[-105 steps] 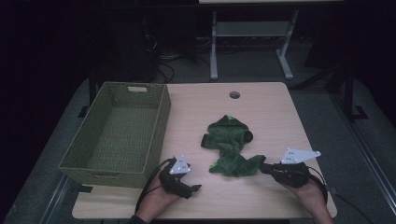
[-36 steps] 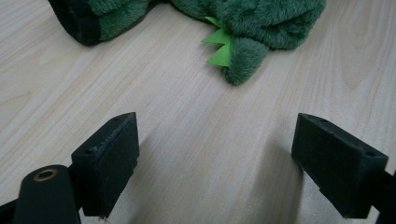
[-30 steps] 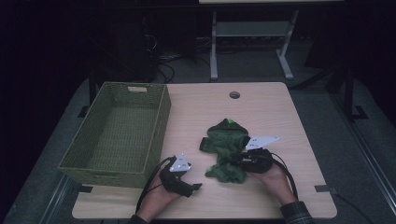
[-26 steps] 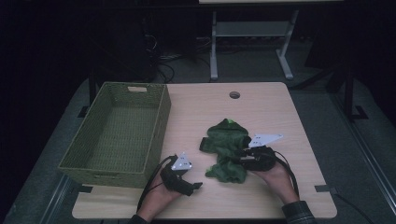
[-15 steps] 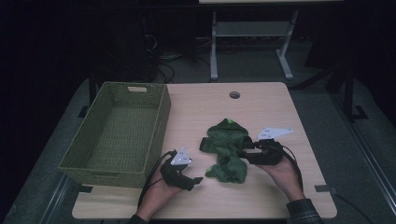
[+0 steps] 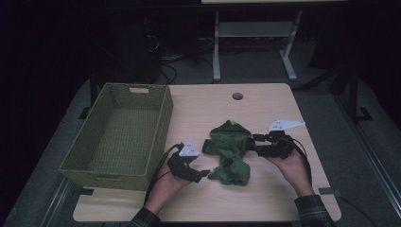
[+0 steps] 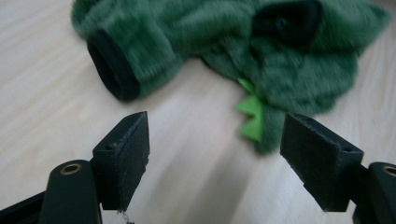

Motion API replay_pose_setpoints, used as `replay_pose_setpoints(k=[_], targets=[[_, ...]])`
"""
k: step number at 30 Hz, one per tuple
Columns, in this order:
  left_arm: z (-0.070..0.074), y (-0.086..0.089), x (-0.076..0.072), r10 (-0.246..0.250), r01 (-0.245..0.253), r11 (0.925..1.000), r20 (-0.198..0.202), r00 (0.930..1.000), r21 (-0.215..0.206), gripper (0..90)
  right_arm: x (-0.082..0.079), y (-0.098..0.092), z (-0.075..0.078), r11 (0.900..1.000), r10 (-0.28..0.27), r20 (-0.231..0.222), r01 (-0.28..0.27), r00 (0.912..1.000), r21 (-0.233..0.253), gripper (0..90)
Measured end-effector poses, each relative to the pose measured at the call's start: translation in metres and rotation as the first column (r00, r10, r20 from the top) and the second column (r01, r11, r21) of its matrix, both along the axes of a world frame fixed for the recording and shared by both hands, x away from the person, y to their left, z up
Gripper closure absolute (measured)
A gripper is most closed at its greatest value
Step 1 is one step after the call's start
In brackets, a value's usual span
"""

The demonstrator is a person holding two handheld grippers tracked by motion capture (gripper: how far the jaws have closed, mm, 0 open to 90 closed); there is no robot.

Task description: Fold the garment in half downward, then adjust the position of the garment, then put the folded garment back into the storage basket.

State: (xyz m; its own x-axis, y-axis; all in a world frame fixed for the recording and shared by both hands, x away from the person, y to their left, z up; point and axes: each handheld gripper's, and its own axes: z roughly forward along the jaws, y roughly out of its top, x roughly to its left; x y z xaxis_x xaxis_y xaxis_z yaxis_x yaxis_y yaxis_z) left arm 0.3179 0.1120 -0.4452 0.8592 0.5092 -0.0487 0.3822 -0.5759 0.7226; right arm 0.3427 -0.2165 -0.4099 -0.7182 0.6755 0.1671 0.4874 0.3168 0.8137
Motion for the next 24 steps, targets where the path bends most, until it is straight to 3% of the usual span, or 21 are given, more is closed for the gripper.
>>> replay_pose_setpoints(k=[7,15,19,24], targets=[[0.015,-0.007,0.024,0.017,-0.017,0.9998,0.031,0.9994,-0.008,31.4,0.015,0.001,0.002,1.000,-0.008,-0.004,0.008,1.0000,0.002,45.6],[0.031,-0.012,0.061,0.051,-0.049,0.9981,0.053,0.9973,-0.038,38.3,0.036,0.002,0.007,1.000,-0.027,-0.012,0.027,0.9996,0.001,45.1],[0.032,-0.015,0.080,0.058,-0.056,0.9975,0.051,0.9970,-0.044,42.0,0.048,0.003,0.005,0.999,-0.040,-0.005,0.040,0.9992,-0.008,45.7],[0.028,-0.018,0.103,0.074,-0.072,0.9957,0.044,0.9962,-0.059,44.3,0.065,0.002,-0.002,0.998,-0.055,-0.032,0.053,0.9980,-0.039,46.0]])
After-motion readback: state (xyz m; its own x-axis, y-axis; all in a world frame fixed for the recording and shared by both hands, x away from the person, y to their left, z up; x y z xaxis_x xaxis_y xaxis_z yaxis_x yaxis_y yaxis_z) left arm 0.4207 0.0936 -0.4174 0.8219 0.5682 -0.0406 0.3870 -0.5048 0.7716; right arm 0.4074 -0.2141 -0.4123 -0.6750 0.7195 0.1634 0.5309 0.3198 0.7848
